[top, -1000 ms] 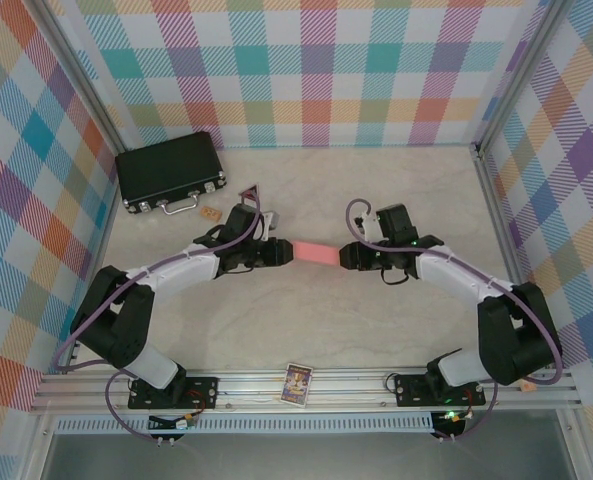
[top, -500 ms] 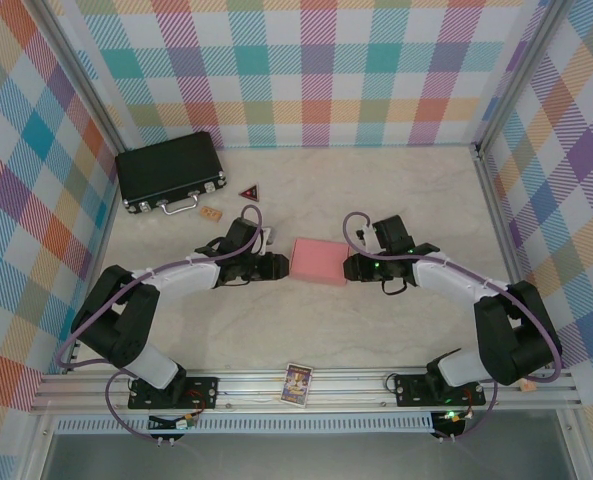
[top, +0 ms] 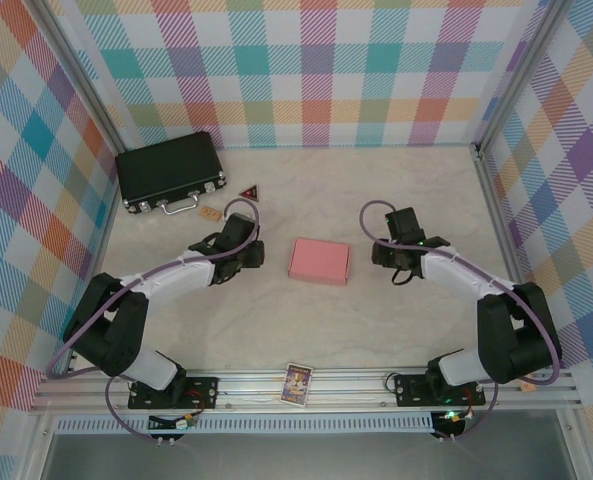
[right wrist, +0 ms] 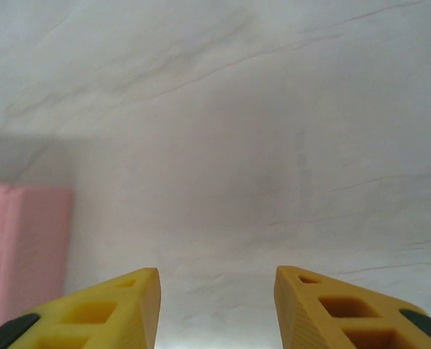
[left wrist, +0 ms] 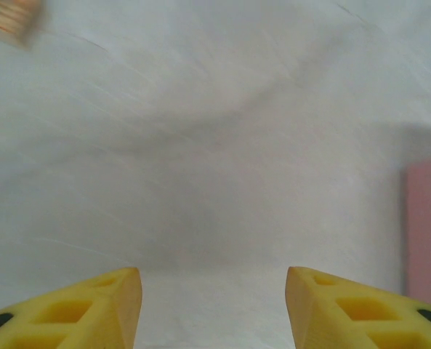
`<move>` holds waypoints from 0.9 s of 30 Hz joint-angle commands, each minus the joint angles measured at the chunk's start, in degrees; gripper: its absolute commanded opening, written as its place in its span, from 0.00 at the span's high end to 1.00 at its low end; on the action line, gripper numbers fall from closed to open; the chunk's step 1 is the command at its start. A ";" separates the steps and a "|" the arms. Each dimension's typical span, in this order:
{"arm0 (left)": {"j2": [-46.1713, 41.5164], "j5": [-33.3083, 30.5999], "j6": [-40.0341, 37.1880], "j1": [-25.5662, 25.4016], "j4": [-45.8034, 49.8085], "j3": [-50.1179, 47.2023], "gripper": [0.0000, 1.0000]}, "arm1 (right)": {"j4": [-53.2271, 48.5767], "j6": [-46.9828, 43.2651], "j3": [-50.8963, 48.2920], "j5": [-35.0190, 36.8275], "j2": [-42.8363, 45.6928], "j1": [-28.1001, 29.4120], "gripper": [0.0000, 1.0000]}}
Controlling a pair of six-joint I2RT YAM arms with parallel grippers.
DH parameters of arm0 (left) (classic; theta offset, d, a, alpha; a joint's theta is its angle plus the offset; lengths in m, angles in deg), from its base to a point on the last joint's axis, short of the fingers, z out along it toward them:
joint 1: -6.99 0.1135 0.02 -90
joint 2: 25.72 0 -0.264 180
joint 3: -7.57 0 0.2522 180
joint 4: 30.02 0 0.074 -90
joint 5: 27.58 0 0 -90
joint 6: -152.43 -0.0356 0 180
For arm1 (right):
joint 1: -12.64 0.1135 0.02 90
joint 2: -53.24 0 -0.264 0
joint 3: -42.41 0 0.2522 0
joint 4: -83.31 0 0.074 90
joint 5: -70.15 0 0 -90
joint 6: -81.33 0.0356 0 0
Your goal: Fold the paper box
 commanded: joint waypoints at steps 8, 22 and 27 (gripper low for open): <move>-2.89 -21.30 -10.69 8.24 -5.30 -1.91 0.32 | 7.55 -4.77 -1.17 9.58 2.48 -9.11 0.47; -3.01 -15.40 -19.20 17.69 -24.93 -12.03 0.00 | 32.81 -13.02 -11.14 -0.73 1.31 -18.32 0.33; -3.79 -6.72 -20.49 20.91 -36.13 -18.58 0.00 | 42.54 -15.19 -14.62 -2.91 0.40 -19.21 0.31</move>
